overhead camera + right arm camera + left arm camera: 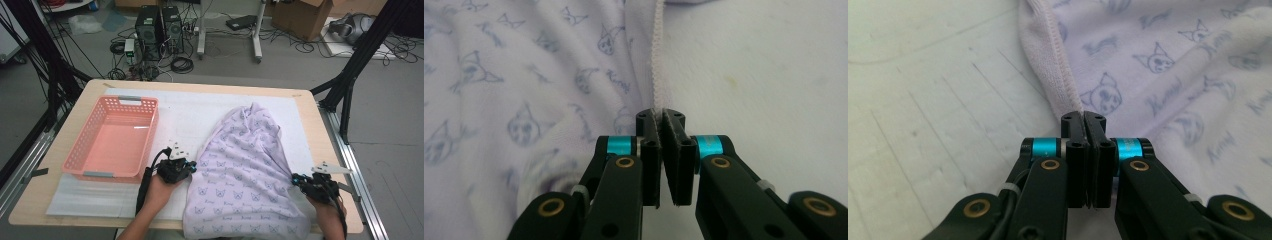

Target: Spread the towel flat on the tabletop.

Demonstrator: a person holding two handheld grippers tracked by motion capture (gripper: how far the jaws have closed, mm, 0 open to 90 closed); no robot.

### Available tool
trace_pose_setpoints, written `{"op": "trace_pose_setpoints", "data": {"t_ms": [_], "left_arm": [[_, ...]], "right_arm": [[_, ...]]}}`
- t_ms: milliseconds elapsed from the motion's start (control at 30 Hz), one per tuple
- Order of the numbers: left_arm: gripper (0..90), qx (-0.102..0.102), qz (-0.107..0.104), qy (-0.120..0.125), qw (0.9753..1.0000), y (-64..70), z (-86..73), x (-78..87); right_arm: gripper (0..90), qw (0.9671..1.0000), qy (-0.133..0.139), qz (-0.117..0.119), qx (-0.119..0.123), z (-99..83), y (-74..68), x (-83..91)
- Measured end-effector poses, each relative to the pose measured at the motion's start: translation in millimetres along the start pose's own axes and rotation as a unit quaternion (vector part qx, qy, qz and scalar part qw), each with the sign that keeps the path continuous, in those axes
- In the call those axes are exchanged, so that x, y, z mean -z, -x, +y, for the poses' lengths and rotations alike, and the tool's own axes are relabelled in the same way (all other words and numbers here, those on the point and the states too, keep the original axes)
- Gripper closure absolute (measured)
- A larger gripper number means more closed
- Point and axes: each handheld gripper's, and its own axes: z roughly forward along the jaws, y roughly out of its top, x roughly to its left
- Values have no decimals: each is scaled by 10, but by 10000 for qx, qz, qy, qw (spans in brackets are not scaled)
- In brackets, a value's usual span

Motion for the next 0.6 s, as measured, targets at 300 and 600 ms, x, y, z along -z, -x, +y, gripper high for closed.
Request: {"op": "trace_pose_setpoints", "data": {"t_ms": [300,600], "left_arm": [[879,-223,-499,105,9985,315,-253,337],[588,176,-548,352,9977,224,-70,260]], "right_arm": [[857,9996,-184,222,-77,-353,-53,392],[667,9994,257,85,-199,-232,-22,450]]}}
